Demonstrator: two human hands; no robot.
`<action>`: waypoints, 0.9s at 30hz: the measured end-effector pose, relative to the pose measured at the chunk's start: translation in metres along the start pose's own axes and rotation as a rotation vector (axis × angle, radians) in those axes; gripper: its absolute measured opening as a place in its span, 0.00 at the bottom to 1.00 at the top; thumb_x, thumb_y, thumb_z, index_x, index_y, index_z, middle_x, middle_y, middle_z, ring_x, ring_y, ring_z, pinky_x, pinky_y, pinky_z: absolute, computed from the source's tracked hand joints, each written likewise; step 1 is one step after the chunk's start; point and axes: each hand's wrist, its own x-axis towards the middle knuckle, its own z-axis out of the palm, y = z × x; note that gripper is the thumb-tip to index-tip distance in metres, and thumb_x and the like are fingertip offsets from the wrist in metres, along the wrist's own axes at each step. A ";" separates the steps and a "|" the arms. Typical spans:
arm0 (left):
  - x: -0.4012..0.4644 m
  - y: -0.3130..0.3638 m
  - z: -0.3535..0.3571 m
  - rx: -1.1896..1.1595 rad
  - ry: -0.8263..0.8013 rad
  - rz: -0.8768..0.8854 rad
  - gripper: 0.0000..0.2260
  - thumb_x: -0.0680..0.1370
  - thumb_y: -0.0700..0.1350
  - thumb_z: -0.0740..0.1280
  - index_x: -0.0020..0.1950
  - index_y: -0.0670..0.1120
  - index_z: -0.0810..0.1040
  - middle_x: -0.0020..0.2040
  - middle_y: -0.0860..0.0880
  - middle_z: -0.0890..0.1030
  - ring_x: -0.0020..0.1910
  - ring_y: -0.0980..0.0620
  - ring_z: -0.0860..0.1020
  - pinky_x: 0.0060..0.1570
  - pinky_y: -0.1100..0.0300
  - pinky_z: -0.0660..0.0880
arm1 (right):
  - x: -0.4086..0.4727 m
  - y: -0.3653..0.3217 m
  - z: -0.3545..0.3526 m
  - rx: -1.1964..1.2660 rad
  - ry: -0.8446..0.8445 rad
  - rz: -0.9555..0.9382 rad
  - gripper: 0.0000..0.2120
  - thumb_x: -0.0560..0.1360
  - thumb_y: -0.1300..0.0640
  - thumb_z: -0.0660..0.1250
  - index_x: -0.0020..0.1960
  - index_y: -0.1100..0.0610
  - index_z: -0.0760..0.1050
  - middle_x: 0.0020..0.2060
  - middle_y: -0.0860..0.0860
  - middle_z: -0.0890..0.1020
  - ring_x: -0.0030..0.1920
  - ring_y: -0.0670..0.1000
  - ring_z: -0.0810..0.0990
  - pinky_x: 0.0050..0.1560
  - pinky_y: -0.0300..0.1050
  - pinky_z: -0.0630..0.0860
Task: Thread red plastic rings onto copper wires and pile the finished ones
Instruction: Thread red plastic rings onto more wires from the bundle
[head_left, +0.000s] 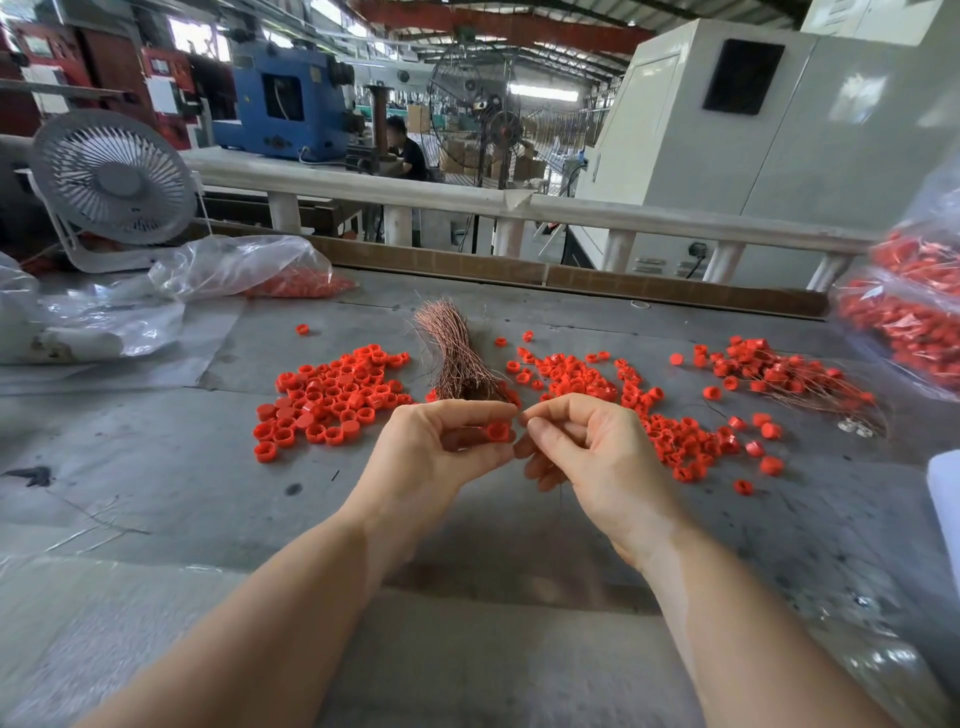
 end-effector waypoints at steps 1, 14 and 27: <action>0.000 0.000 0.000 0.014 -0.006 0.004 0.14 0.68 0.31 0.72 0.46 0.49 0.83 0.42 0.47 0.85 0.42 0.56 0.82 0.48 0.67 0.77 | 0.000 0.000 0.000 -0.003 0.005 -0.001 0.09 0.76 0.67 0.63 0.42 0.57 0.77 0.28 0.50 0.81 0.28 0.47 0.77 0.28 0.36 0.73; -0.001 0.002 0.001 -0.007 0.018 0.000 0.13 0.68 0.30 0.72 0.45 0.46 0.82 0.40 0.48 0.85 0.41 0.55 0.82 0.47 0.65 0.78 | -0.001 0.001 0.000 -0.140 -0.073 -0.096 0.11 0.76 0.65 0.64 0.40 0.51 0.77 0.27 0.46 0.79 0.27 0.43 0.74 0.27 0.36 0.69; 0.000 0.002 0.002 0.034 0.039 0.018 0.13 0.67 0.28 0.72 0.41 0.46 0.81 0.35 0.51 0.83 0.34 0.57 0.80 0.40 0.67 0.77 | -0.003 -0.001 -0.001 -0.114 -0.090 -0.123 0.15 0.76 0.66 0.64 0.38 0.48 0.78 0.28 0.46 0.79 0.28 0.43 0.75 0.27 0.34 0.69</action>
